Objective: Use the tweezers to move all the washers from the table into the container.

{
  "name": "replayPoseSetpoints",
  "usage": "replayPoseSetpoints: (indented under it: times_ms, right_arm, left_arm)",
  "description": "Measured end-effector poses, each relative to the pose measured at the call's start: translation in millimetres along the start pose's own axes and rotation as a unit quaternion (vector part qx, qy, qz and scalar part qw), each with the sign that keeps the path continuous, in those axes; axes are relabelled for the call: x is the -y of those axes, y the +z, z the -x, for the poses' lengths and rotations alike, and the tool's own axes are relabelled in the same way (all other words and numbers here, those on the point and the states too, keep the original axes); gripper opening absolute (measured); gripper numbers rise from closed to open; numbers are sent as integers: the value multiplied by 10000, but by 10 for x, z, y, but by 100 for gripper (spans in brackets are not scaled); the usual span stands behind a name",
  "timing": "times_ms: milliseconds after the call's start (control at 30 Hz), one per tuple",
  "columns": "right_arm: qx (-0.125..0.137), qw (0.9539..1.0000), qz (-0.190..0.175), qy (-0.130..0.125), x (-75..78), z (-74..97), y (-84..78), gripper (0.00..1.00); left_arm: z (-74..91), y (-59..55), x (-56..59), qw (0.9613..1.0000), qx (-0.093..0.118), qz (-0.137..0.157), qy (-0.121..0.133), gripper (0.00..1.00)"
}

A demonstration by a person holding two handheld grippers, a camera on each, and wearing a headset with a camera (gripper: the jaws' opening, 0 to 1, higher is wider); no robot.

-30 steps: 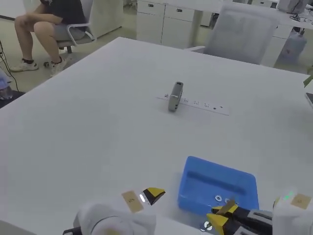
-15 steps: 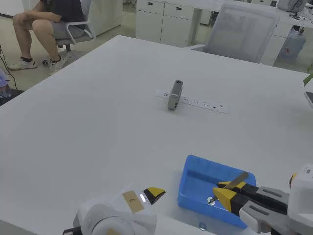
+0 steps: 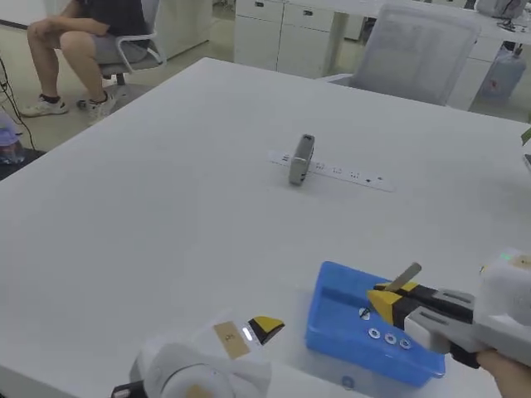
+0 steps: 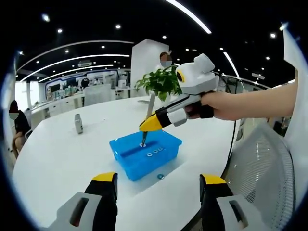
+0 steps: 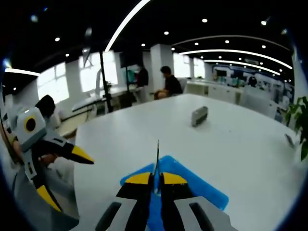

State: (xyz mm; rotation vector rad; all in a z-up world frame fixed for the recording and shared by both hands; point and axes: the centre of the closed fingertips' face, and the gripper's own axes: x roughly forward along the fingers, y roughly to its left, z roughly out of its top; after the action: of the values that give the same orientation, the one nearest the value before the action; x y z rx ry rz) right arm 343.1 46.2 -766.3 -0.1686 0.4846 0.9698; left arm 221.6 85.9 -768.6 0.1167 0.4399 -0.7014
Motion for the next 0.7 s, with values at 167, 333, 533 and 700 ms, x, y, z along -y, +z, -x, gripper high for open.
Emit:
replayPoseSetpoints:
  times_ms: [167,333,533,700]
  right_arm:
    - [-173,9998,-72,-17,61,-136,-106,3]
    - [-332,9994,-63,-36,100,-227,-238,3]
    - [-513,9987,-18,-40,106,-280,-345,3]
    - [-522,9986,38,-35,82,-277,-414,3]
  left_arm:
    - [-3,-14,3,10000,-37,-16,-6,69]
    - [-6,-24,2,10000,-61,-19,-8,69]
    - [-8,-29,2,10000,-81,-25,-9,69]
    - [-10,-35,2,9999,-100,-26,-12,68]
